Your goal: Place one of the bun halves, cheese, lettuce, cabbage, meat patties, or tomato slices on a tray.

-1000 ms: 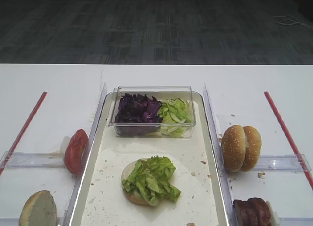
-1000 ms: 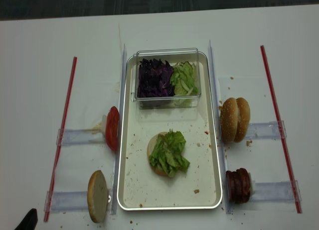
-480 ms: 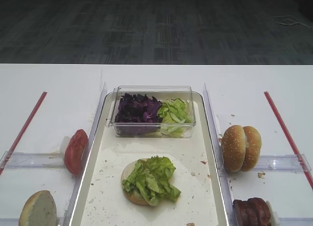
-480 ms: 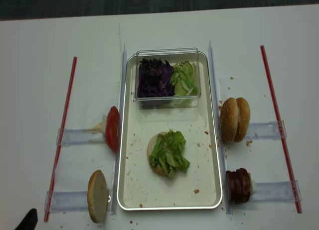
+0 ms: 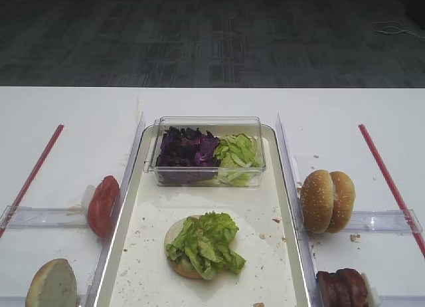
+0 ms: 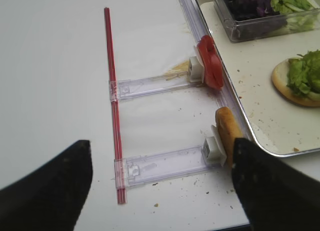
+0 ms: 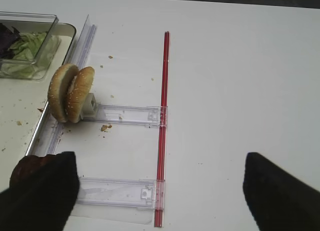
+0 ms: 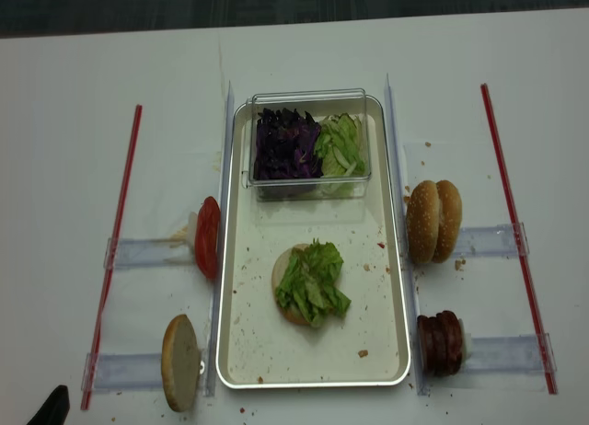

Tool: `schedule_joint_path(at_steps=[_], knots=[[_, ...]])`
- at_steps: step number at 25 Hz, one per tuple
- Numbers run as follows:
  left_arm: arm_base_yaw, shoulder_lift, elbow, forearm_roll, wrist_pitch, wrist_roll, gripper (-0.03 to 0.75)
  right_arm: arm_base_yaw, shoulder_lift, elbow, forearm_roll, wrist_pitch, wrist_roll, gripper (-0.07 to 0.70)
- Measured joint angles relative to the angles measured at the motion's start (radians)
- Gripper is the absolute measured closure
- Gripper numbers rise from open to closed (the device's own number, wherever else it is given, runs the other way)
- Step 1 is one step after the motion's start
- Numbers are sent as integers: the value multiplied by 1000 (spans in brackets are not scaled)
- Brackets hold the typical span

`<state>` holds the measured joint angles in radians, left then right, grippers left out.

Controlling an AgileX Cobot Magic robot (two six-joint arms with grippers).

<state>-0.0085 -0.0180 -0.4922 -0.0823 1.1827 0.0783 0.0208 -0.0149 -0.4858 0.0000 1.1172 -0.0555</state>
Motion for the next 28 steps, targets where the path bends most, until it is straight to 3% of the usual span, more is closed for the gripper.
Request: schedule_joint_path(at_steps=[28], knots=[[0,0,0,0,0,0,154,0,0,0,0,0,0,-58]])
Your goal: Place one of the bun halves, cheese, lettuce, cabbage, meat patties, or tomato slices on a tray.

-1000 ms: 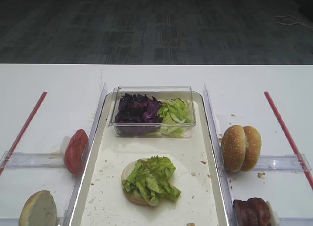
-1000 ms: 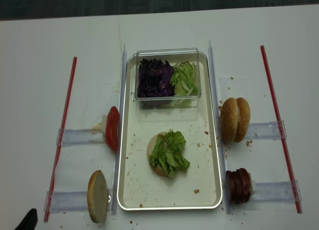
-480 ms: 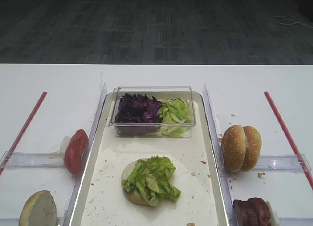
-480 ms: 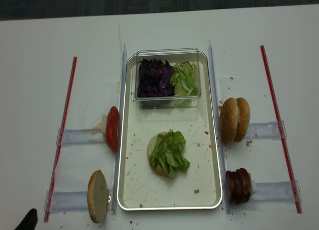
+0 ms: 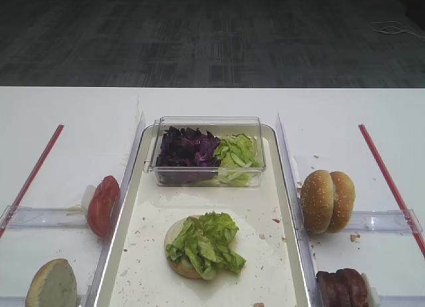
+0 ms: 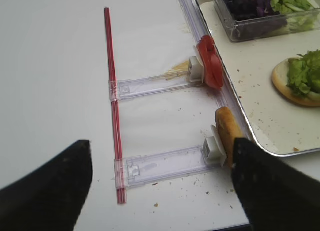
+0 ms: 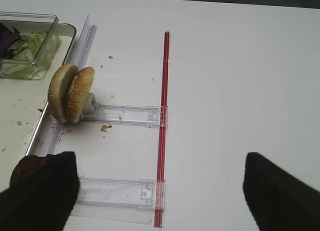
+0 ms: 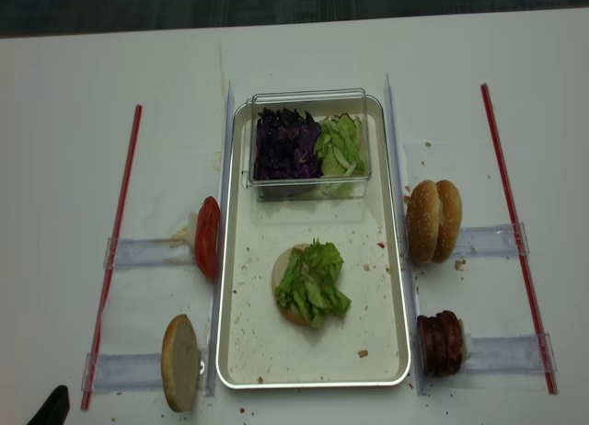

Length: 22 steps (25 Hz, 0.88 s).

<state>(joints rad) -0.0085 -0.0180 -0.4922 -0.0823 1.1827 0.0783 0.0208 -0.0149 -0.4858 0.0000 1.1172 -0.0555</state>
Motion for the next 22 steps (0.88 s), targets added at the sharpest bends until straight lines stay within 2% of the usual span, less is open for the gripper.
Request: schedule_joint_path(at_steps=[22], knots=[[0,0,0,0,0,0,154,0,0,0,0,0,-2,-58]])
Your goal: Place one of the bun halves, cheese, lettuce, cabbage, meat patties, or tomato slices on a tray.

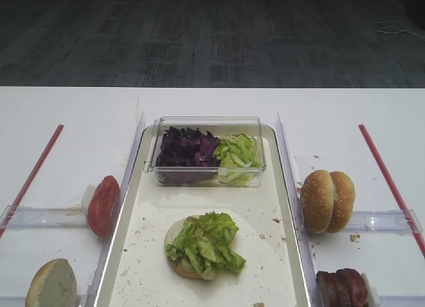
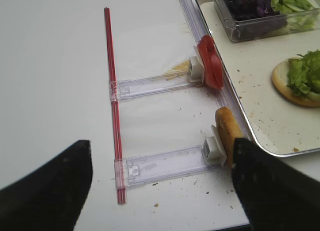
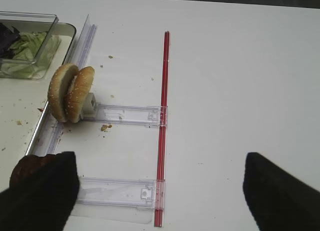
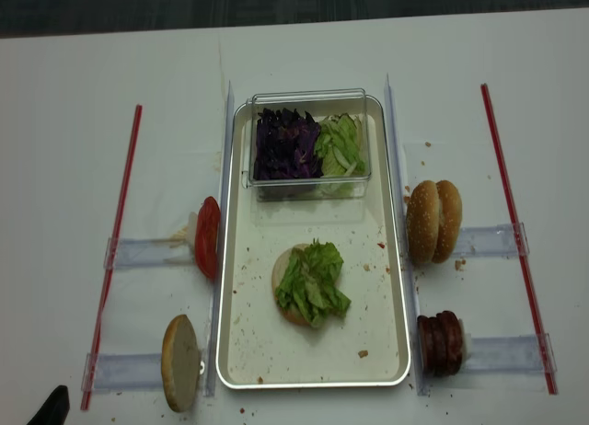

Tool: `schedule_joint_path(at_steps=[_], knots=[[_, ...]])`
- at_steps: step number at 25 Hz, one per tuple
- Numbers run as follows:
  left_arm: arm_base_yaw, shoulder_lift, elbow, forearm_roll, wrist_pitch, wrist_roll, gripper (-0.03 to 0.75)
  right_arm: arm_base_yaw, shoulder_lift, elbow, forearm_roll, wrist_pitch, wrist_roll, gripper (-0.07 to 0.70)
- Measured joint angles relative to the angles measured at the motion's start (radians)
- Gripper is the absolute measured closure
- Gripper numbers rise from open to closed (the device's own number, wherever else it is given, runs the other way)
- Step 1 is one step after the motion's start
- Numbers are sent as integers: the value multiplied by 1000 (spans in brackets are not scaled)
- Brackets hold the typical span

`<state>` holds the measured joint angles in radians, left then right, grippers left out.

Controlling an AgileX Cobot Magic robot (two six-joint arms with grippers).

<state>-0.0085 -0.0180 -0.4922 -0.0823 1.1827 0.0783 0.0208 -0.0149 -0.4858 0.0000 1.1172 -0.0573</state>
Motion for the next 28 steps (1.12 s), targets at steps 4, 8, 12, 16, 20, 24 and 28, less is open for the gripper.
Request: schedule_joint_path(at_steps=[4,8,12,16,20,24,28], knots=[[0,0,0,0,0,0,154,0,0,0,0,0,0,-58],[0,0,0,0,0,0,154,0,0,0,0,0,2,-58],[0,0,0,0,0,0,154,0,0,0,0,0,8,-58],[0,0,0,0,0,0,154,0,0,0,0,0,10,-58],[0,0,0,0,0,0,154,0,0,0,0,0,13,-58],[0,0,0,0,0,0,154,0,0,0,0,0,13,-58],[0,0,0,0,0,0,154,0,0,0,0,0,13,-58]])
